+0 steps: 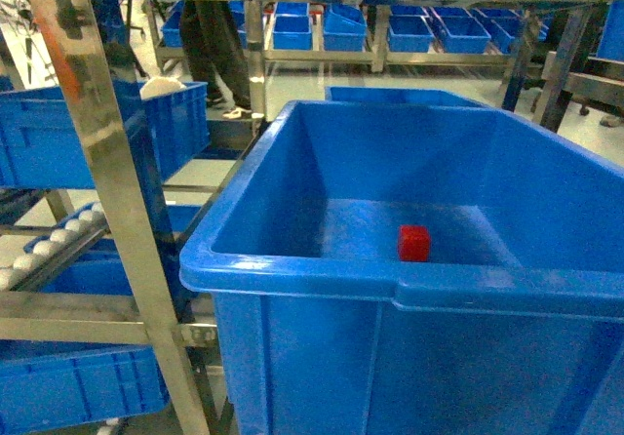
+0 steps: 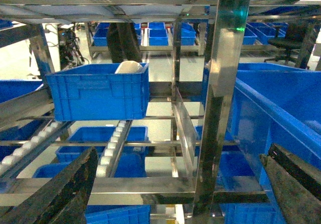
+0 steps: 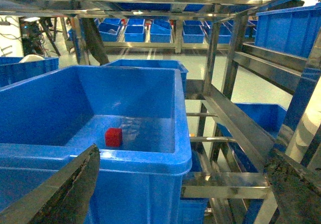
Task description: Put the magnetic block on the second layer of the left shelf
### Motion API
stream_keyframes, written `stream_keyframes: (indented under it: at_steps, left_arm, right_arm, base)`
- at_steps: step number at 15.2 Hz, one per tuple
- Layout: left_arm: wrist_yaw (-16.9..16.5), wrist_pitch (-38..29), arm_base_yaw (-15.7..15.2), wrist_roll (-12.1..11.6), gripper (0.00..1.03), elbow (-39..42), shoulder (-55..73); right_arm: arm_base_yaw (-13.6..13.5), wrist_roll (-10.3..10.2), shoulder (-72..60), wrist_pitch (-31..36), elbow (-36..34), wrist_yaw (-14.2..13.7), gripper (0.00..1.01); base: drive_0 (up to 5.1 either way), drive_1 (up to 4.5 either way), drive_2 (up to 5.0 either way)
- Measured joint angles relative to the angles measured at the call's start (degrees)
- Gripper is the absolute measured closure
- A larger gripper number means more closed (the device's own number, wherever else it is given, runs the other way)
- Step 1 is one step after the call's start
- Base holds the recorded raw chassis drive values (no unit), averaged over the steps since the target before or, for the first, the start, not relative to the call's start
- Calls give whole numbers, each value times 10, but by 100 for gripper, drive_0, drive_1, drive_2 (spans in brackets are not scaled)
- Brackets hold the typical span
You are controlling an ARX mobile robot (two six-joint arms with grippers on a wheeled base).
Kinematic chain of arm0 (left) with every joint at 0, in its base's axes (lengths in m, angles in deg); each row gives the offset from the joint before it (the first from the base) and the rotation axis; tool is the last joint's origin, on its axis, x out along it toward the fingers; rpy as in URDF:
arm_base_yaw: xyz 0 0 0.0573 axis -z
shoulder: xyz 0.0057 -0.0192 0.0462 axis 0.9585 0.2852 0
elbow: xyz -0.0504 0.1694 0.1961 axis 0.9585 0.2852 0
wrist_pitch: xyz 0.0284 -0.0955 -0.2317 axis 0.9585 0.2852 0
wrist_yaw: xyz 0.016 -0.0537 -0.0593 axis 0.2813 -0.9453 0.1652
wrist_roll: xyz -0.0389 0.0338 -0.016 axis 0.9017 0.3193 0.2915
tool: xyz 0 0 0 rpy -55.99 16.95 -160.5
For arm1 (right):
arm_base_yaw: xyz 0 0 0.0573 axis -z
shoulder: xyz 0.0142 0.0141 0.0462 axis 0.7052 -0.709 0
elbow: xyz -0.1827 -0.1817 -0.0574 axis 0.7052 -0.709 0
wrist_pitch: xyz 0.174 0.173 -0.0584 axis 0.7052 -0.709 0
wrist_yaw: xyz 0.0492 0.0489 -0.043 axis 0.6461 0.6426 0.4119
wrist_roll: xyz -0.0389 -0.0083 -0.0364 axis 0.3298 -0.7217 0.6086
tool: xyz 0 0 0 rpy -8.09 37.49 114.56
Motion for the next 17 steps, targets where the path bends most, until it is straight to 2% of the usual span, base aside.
stream_keyframes:
  at_steps: [17]
  left_arm:
    - [0,0,0,0,5,0,0]
  right_arm:
    - [0,0,0,0,0,0,3]
  base:
    - [0,0,0]
